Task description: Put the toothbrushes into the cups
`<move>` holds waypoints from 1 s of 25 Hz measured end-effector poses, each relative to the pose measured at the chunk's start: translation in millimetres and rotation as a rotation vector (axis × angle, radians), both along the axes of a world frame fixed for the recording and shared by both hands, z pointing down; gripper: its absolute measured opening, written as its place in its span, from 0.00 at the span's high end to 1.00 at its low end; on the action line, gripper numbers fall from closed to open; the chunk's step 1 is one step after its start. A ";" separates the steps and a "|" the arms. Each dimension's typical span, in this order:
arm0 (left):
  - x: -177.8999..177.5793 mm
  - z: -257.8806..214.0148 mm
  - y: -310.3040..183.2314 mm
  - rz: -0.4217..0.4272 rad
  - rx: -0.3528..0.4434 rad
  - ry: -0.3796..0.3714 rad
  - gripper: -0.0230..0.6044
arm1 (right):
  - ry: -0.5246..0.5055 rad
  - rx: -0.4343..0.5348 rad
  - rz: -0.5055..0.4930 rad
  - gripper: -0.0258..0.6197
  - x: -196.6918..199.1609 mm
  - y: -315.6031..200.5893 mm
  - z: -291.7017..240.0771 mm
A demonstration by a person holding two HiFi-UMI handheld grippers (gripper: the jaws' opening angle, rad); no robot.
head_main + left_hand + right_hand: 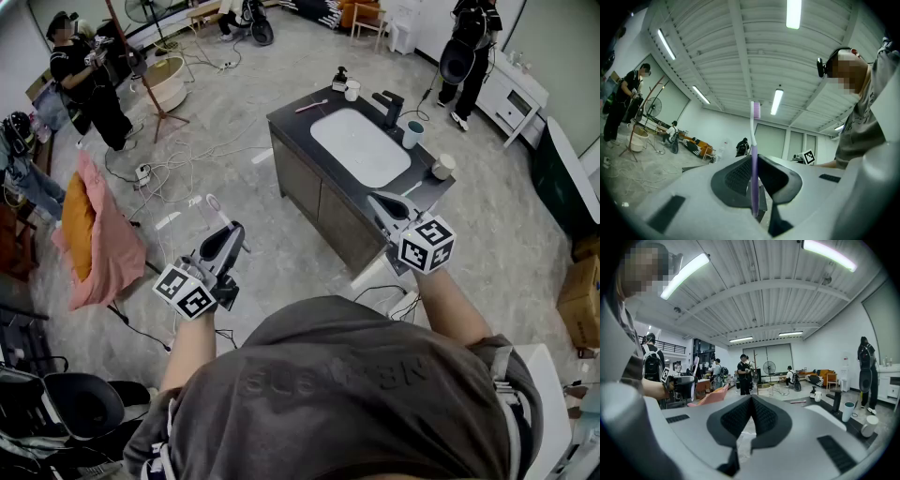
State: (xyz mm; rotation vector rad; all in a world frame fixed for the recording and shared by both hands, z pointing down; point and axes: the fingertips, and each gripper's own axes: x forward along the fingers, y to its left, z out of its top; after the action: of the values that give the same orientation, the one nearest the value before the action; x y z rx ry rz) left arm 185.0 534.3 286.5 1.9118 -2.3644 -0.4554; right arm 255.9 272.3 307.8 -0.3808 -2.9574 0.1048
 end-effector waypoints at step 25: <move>28.0 -9.2 -60.9 -0.029 -0.015 -0.013 0.90 | -0.007 -0.008 -0.037 0.97 21.7 -53.5 -7.0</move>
State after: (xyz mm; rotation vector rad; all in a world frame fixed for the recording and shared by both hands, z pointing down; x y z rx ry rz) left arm 213.0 473.4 277.3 1.8824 -2.3994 -0.4270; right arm 277.6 218.8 300.8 -0.4372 -2.9559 0.1115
